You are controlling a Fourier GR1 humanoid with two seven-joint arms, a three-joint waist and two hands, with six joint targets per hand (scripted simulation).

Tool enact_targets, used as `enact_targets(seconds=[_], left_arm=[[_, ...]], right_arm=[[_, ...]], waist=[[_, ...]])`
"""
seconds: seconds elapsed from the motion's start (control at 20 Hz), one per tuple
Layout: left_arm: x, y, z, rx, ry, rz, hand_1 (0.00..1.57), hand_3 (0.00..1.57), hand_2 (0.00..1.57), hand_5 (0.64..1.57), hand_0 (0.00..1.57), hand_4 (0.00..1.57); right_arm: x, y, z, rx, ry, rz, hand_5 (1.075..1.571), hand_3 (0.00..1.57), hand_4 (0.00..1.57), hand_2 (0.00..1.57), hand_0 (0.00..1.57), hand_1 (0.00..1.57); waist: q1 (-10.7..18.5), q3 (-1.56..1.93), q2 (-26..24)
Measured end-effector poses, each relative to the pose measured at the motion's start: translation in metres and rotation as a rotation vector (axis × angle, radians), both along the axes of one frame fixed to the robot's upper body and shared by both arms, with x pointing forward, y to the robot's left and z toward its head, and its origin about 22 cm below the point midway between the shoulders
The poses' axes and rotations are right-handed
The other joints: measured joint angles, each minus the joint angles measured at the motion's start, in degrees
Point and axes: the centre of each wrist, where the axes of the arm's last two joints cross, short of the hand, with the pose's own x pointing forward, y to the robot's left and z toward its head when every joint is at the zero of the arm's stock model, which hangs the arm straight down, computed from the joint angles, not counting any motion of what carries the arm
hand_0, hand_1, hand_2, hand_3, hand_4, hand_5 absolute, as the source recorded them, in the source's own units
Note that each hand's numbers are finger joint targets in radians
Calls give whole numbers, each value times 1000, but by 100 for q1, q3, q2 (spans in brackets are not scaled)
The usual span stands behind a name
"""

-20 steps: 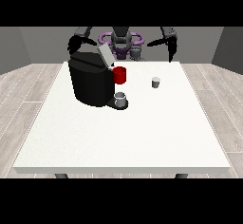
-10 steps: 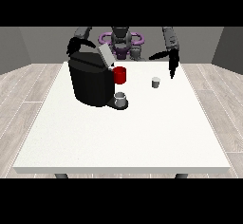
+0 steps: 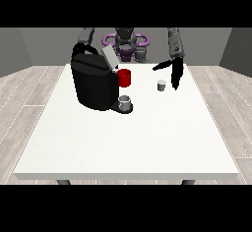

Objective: Insert the coffee pod into the coffee machine and close the lid

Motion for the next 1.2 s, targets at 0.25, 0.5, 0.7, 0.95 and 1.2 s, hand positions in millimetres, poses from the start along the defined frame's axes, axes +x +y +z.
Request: enact_targets(seconds=[0.25,0.5,0.7,0.95,1.2], left_arm=[[5,0,-8,63,33,-9,647,349,718,1571,647,0],[5,5,-19,126,74,2,704,487,775,1571,704,0],[7,13,-21,206,86,-1,568,414,698,1571,568,0],[8,8,-28,300,88,-18,673,551,809,1571,673,0],[11,1,-33,356,28,-12,775,692,917,1571,775,351]], right_arm=[[5,-5,-6,-17,34,-19,1571,0,410,0,0,0],[5,-11,-12,-26,49,-23,1571,0,393,0,0,0],[8,-7,-6,-15,47,-9,1571,0,465,0,0,0],[5,-1,-10,-20,66,3,1571,0,520,0,0,0],[10,-7,-7,-17,66,-9,1571,0,515,0,0,0]], waist=[[34,1,-55],[11,0,-60],[-100,0,-2],[-142,-1,-55],[-104,-1,-30]])
